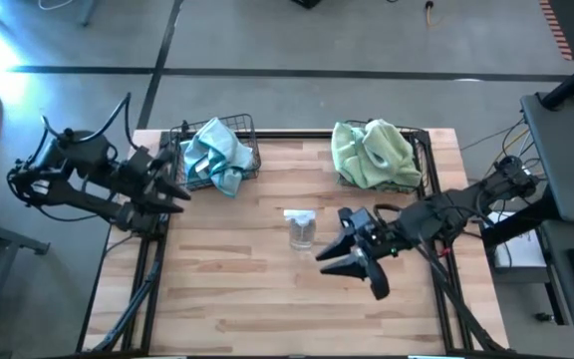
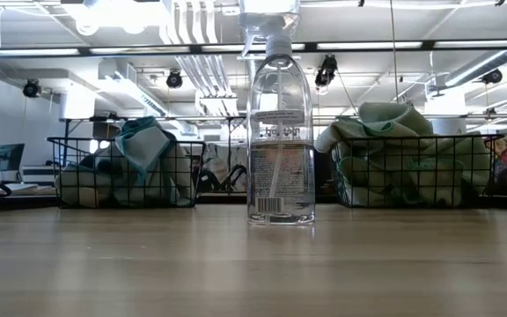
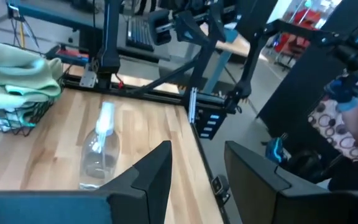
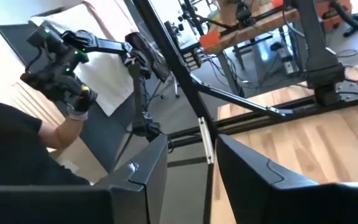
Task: Sort microfiber towel by color & place in baskets
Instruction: Return to Home Position
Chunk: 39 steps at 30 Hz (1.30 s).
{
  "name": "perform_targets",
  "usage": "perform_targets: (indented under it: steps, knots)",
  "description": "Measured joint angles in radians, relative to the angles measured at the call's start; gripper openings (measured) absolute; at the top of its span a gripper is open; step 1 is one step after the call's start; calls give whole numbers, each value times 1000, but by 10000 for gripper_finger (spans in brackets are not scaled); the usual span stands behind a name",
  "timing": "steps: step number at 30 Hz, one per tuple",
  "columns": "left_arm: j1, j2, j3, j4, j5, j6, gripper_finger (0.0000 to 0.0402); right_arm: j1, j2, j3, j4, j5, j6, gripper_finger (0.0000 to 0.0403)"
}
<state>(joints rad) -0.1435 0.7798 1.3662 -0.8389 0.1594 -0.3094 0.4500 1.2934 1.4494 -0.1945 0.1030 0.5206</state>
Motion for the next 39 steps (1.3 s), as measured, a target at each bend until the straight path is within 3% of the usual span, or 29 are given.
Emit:
perform_targets:
  steps: [6,13,16,32,39]
  knots:
    - [0,-130,-150,155,1,-7,133,-1,6,-4,-14,33,-75,128]
    - [0,-258,-266,211,-1,-18,133,0,-11,-61,2,34,-127,135]
    - [0,-306,-327,249,-1,-18,133,0,-27,-119,22,86,-128,133]
    - [0,-523,-691,510,16,-40,132,0,-164,-523,477,98,-120,133]
    - [0,-649,-848,621,16,-58,132,0,-209,-605,524,96,-118,131]
